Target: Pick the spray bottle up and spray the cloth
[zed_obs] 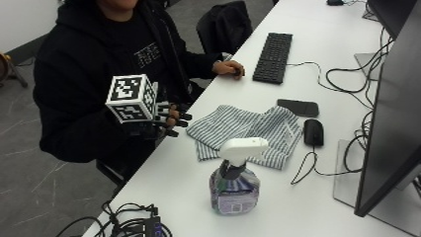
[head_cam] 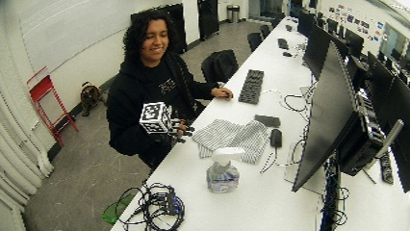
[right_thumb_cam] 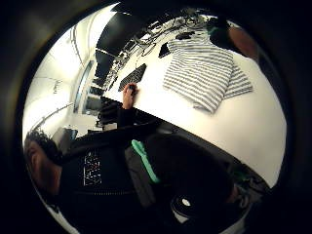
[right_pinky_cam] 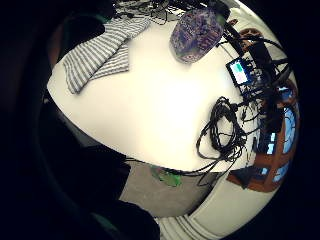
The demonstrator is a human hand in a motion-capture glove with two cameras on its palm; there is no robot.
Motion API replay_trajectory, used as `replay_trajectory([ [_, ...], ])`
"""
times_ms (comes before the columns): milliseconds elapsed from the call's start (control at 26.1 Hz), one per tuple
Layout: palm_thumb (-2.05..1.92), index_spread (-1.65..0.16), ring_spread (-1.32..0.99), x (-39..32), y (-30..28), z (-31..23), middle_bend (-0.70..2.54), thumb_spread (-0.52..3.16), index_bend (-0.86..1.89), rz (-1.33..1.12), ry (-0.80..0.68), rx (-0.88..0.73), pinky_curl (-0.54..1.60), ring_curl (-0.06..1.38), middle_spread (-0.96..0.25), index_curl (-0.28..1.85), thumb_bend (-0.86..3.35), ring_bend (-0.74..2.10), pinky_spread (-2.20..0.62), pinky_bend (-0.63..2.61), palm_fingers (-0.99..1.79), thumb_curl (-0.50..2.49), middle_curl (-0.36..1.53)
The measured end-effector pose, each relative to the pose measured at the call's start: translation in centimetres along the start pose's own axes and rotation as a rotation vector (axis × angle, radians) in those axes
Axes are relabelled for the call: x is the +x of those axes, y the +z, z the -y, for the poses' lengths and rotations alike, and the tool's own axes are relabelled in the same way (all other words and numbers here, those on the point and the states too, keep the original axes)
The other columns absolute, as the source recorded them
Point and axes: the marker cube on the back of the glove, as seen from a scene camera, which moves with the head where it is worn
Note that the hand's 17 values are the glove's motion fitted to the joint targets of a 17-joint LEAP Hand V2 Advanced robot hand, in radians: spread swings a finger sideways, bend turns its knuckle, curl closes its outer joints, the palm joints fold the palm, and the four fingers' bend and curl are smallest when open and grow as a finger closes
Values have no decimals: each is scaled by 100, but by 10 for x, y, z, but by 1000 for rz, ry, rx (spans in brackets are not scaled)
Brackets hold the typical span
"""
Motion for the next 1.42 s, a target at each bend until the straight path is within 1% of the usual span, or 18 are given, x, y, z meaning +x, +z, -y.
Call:
replay_trajectory([
  [192,18,-29,-8,0,0,0,21,64,24,1,-3,3,14,14,-5,15,8,33,13,35,54,7,11],
  [460,19,-36,-10,9,-2,2,19,87,20,-12,17,-19,20,19,-7,22,5,32,17,34,54,11,17],
  [651,20,-38,-12,30,-10,4,18,95,18,-46,64,-40,22,21,-7,24,2,33,18,33,55,14,20],
  [881,22,-38,-13,67,-21,11,18,102,18,-72,141,-29,24,23,-8,27,0,33,17,32,58,16,23],
  [1034,25,-39,-13,96,-33,20,18,106,16,-93,200,11,25,25,-8,28,0,34,16,31,60,18,24],
  [1187,27,-38,-15,124,-50,34,23,109,10,-113,277,67,27,27,-9,25,0,39,15,31,68,20,28],
  [1417,32,-37,-15,156,-68,61,26,114,11,-101,366,132,29,29,-9,25,0,39,13,31,71,22,31],
])
